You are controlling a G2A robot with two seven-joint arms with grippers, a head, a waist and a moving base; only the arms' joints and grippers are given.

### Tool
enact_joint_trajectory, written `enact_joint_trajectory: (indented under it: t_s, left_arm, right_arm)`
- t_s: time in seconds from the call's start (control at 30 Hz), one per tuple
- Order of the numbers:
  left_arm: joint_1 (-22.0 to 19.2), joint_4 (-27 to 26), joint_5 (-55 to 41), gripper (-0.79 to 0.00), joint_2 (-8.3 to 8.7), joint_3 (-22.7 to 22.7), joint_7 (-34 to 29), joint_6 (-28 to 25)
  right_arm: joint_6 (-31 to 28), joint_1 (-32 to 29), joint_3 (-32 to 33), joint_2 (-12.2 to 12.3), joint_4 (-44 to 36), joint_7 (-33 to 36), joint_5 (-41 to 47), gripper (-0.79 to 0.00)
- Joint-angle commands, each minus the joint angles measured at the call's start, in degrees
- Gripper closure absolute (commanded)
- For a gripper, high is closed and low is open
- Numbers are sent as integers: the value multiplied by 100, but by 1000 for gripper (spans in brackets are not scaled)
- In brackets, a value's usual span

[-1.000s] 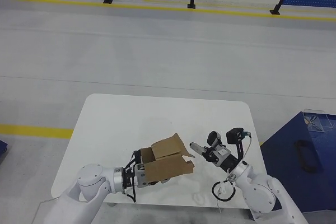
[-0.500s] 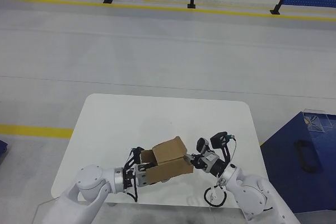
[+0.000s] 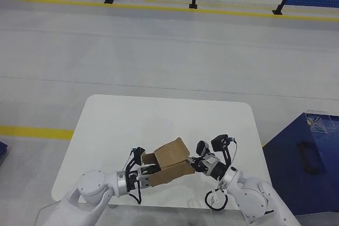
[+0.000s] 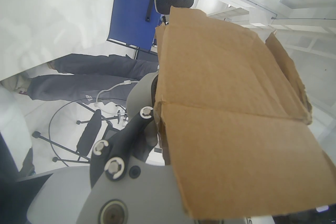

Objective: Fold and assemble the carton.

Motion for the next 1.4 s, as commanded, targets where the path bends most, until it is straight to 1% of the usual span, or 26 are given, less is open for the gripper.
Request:
enact_joint_trajectory:
  t_s: [0.0,0.07,0.23,0.33,0.4,0.6,0.8,0.93,1.03,1.17,1.37]
  left_arm:
    - [17,-20,233,0,7,21,38,-170]
    - [43,-24,393,0,13,30,83,-301]
    - [87,-19,352,0,14,0,135,-354]
    - [137,-16,258,0,7,-54,293,-454]
    - [160,-9,161,0,5,-67,253,-495]
    - [218,16,173,0,8,-147,383,-626]
    - [256,100,-51,0,-2,-283,661,-610]
    - [247,143,-229,0,-16,-327,746,-568]
    - [257,132,-260,0,-24,-314,754,-576]
    - [279,105,-187,0,-29,-274,707,-653]
    - [326,29,10,0,-22,-232,557,-777]
  right_arm:
    - [1,-14,24,-1,1,9,44,-785]
    - [-6,-24,43,-1,-4,35,75,-785]
    - [28,-45,84,-6,5,1,95,-785]
    - [12,-80,143,-3,-2,-4,144,-785]
    - [-1,-135,195,1,-12,-38,143,-785]
    - [-38,-394,527,28,-91,-180,227,-785]
    - [-69,-624,780,66,-213,-12,145,-785]
    - [-80,-617,662,59,-146,91,56,-785]
    - [-38,-471,485,36,4,135,5,-785]
    - [34,-231,259,-4,228,93,-48,-785]
    - [165,24,7,-55,358,27,-174,-785]
